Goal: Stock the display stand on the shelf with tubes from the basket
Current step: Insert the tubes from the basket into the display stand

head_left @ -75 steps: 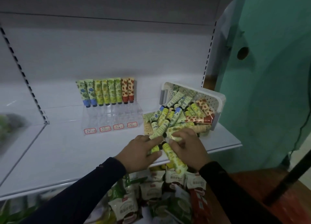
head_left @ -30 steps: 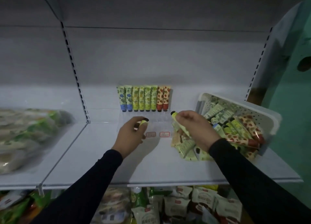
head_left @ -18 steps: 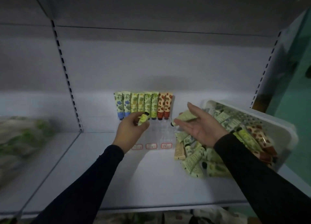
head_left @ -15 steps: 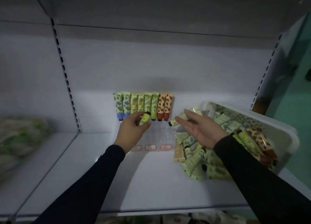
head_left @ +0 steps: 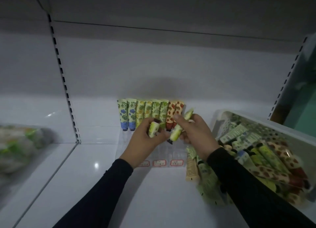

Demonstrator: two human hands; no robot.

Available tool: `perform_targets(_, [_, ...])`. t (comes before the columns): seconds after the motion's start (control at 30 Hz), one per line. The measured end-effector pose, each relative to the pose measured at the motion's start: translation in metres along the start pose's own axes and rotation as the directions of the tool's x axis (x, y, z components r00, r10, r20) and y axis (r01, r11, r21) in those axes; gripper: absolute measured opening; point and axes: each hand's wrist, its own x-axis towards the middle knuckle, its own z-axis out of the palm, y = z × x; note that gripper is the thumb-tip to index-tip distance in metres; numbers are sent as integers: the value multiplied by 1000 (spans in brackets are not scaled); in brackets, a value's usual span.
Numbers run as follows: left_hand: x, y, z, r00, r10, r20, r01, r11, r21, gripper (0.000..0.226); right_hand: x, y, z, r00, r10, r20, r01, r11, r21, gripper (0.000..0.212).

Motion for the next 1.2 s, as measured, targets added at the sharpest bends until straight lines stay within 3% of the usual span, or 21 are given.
perform_targets(0.07, [-1, -2, -4, 1000, -14, 13, 14, 999, -38, 36, 3, 2, 9, 1000, -16, 8, 16, 1000, -10, 41])
perform_targets(0.2, [0, -9, -5, 1000, 14, 12, -14, 1000, -12, 30, 10, 6, 23, 999, 25, 25, -25, 1000, -12, 65])
perform_targets(0.37, [3, -9, -8, 1000, 9, -9, -9, 1000, -11, 15, 16, 3, 21, 988, 59, 140, -76, 990, 122, 48])
perform_targets(0.47, [3, -7, -10, 1000, -8, -16, 8, 1000, -27, 12, 14, 7, 18, 984, 34, 177, -81, 962, 262, 33])
perform_targets(0.57, [4, -6, -14, 999, -23, -23, 22, 999, -31, 12, 13, 10, 17, 980, -17, 198, -44, 954, 297, 27])
perform_targets(0.67, [4, 2, -24, 997, -12, -80, 9, 999, -43, 12, 15, 9, 20, 983, -76, 165, 38, 975, 220, 37])
perform_targets(0.8, [8, 3, -59, 951, -37, -306, 2, 993, -115, 12, 21, 0, 28, 979, -167, 117, 161, 985, 58, 40])
perform_targets(0.93, [6, -13, -83, 871, 51, -488, 77, 968, 239, 11, 27, -6, 40, 964, -258, 68, 266, 943, -199, 31])
perform_targets(1.07, [6, -28, -86, 865, 45, -499, 147, 929, 339, 12, 35, -6, 51, 953, -302, 21, 289, 889, -355, 33])
perform_targets(1.2, [8, -39, -83, 893, -14, -451, 199, 909, 367, 12, 39, -7, 62, 953, -296, 63, 287, 821, -493, 39])
